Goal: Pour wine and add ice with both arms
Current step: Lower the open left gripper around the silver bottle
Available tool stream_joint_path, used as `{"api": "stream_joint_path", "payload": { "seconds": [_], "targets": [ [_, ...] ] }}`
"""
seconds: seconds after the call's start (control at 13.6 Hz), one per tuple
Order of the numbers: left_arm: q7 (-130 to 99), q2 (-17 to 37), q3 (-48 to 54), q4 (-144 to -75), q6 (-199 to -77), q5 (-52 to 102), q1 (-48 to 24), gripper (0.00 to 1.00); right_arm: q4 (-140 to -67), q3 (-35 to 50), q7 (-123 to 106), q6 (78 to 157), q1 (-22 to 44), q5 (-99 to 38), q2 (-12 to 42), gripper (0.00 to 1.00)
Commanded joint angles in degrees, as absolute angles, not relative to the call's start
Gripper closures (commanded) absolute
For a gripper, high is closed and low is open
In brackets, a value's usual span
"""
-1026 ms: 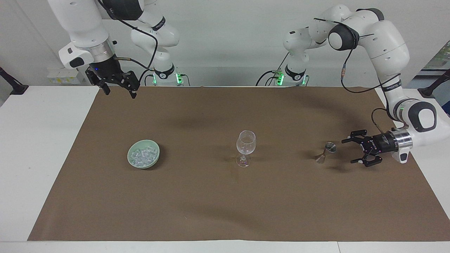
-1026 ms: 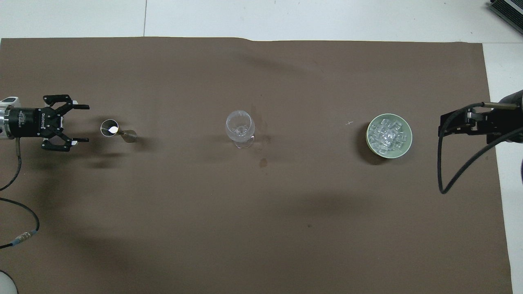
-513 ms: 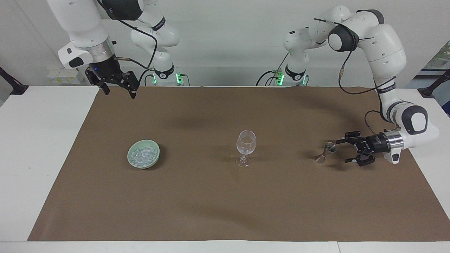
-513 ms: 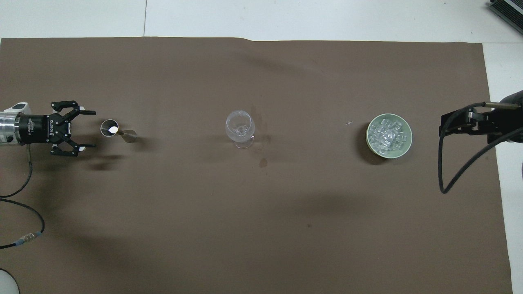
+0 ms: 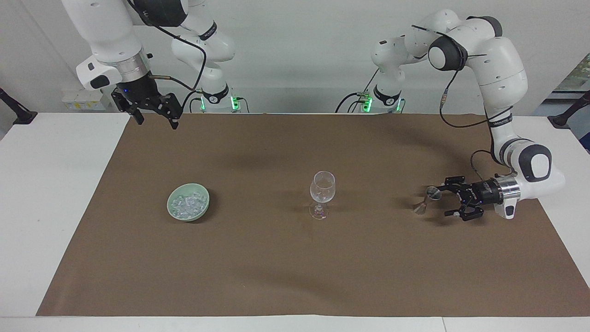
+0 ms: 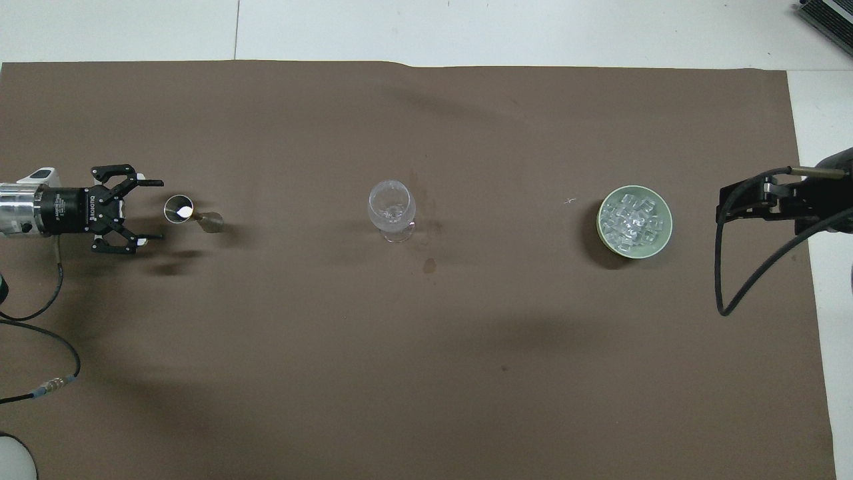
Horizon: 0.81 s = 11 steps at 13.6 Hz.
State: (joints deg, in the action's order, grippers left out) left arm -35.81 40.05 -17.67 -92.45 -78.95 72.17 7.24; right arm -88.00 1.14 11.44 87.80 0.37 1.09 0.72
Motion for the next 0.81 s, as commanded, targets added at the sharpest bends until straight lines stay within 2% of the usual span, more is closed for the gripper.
{"api": "stream_joint_path", "payload": {
  "seconds": [0.0, 0.73],
  "targets": [
    [-33.58, 39.9, -18.19, -94.48, -79.8, 73.56, 6.06, 0.0, -88.59, 1.14, 9.76, 88.42, -0.26, -0.35, 0.35, 0.0],
    [-32.43, 39.9, -16.96, -94.92, -82.26, 73.57, 4.92, 0.0, -88.59, 1.23, 9.76, 88.42, -0.26, -0.35, 0.35, 0.0]
  ]
}}
